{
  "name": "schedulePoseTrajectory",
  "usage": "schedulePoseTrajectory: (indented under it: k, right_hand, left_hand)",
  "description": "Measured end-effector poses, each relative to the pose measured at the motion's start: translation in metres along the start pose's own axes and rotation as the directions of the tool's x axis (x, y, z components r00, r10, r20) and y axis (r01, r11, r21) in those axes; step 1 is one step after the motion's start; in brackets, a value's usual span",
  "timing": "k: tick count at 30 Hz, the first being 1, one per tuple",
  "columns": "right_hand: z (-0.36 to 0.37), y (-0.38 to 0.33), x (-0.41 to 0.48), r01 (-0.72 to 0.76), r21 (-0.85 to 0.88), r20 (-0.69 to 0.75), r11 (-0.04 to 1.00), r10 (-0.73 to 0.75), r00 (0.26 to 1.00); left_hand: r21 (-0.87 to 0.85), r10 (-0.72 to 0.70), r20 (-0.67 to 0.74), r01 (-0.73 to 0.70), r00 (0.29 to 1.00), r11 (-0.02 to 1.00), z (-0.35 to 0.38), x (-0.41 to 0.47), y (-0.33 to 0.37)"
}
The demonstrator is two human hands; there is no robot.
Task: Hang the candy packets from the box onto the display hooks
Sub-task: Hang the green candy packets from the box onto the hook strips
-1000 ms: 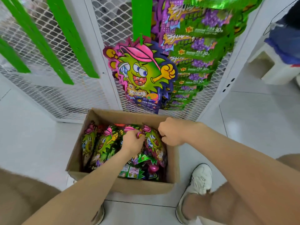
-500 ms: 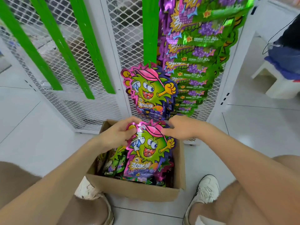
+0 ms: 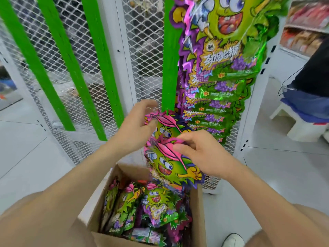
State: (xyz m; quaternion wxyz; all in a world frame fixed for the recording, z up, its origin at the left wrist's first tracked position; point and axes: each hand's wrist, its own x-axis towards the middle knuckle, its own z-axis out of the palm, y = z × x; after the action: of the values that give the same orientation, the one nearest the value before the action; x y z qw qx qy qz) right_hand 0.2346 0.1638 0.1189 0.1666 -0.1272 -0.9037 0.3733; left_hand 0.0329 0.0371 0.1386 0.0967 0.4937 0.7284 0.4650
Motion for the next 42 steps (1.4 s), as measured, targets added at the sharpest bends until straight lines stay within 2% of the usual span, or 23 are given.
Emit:
schedulePoseTrajectory:
  k: [2, 5, 10, 13, 17, 22, 26, 30, 34, 39, 42]
  right_hand:
    - [-0.001, -0.001, 0.005, 0.019, -0.116, 0.013, 0.993, -0.017, 1.0]
    - [0.001, -0.005, 0.011, 0.038, -0.309, -0.044, 0.95, -0.054, 0.998]
    - [-0.003, -0.007, 0.023, 0.068, -0.4, -0.171, 0.914, -0.147, 0.974]
    - [-0.011, -0.009, 0.027, 0.062, -0.342, -0.271, 0.938, -0.161, 0.949]
    - [-0.013, -0.02, 0.03, 0.109, -0.227, -0.43, 0.968, -0.199, 0.881]
    - [-0.007, -0.035, 0.039, 0.136, -0.13, -0.587, 0.982, -0.187, 0.788]
    - [-0.005, -0.052, 0.054, 0.192, -0.088, -0.6, 0.977, -0.206, 0.773]
    - [-0.011, -0.065, 0.069, 0.226, -0.05, -0.625, 0.973, -0.207, 0.753]
    - [-0.011, -0.068, 0.079, 0.266, -0.07, -0.649, 0.962, -0.246, 0.72]
    - [-0.004, -0.068, 0.084, 0.262, -0.019, -0.665, 0.965, -0.208, 0.718]
    - [-0.003, -0.068, 0.085, 0.24, -0.015, -0.664, 0.971, -0.189, 0.723]
  left_hand:
    - [-0.002, 0.059, -0.075, -0.06, 0.995, 0.998, 0.006, 0.016, 0.012]
    - [-0.054, 0.063, -0.11, -0.07, 0.992, 0.996, 0.02, 0.031, 0.017]
    - [-0.148, -0.026, -0.139, 0.005, 0.99, 0.989, 0.03, 0.044, 0.015]
    - [-0.234, -0.041, -0.119, 0.013, 0.992, 0.972, 0.021, 0.038, 0.019]
    - [-0.264, -0.079, -0.104, 0.049, 0.991, 0.963, 0.0, 0.022, 0.023]
    - [-0.266, -0.112, -0.18, 0.062, 0.977, 0.962, -0.028, 0.008, 0.025]
    - [-0.235, -0.129, -0.143, 0.093, 0.981, 0.968, -0.042, 0.002, 0.028]
    - [-0.168, -0.206, -0.132, 0.183, 0.97, 0.969, -0.06, 0.001, 0.038]
    - [-0.182, -0.107, 0.03, 0.11, 0.994, 0.977, -0.069, 0.003, 0.046]
    - [-0.205, -0.101, 0.118, 0.123, 0.988, 0.971, -0.073, 0.01, 0.04]
    - [-0.182, -0.103, 0.095, 0.119, 0.99, 0.976, -0.071, 0.01, 0.041]
